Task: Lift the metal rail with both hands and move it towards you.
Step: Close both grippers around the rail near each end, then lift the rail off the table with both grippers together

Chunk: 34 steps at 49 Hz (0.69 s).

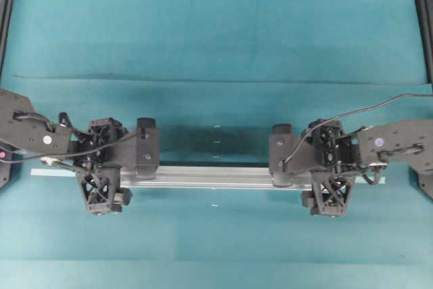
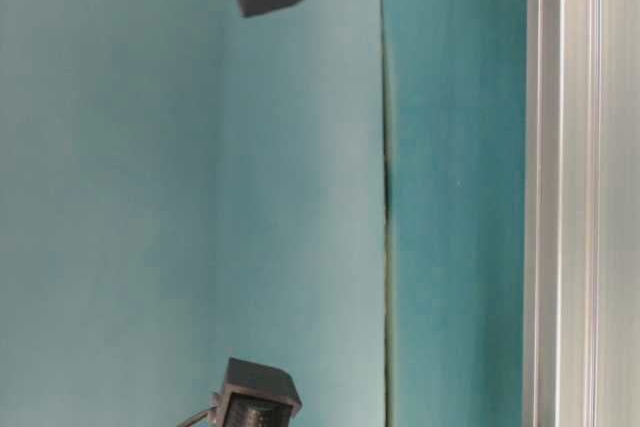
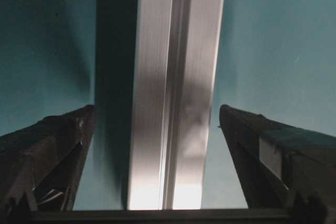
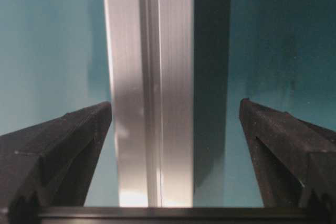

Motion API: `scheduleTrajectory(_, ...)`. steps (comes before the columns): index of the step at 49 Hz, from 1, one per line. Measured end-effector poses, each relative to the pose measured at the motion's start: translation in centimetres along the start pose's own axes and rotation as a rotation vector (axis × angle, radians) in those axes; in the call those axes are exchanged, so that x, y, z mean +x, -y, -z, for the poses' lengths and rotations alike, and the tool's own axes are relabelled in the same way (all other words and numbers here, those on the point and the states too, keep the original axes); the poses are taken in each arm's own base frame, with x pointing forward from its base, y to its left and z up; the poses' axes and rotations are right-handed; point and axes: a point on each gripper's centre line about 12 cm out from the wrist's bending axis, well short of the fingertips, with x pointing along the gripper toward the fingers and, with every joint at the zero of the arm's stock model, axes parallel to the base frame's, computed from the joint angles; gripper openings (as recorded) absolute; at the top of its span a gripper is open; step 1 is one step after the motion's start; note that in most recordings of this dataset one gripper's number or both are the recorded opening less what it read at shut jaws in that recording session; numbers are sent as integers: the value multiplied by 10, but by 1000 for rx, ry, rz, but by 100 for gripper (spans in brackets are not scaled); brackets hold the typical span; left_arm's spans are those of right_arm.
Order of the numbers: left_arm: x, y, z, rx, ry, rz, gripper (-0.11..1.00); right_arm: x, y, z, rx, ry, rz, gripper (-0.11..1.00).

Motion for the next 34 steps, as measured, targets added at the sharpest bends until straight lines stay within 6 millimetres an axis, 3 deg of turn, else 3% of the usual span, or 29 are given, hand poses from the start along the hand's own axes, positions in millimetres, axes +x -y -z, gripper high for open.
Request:
scheduleTrajectory(25,2,1,-1,-2,15,3,97,3,0,1,5,-3,1,98)
scheduleTrajectory(29,2,2,-2,1,25,7,90,3,0,1,9,-5,0,93)
scheduleTrajectory(34,2,5,-3,8,35,12,67,4,0,2,24,-8,-1,73)
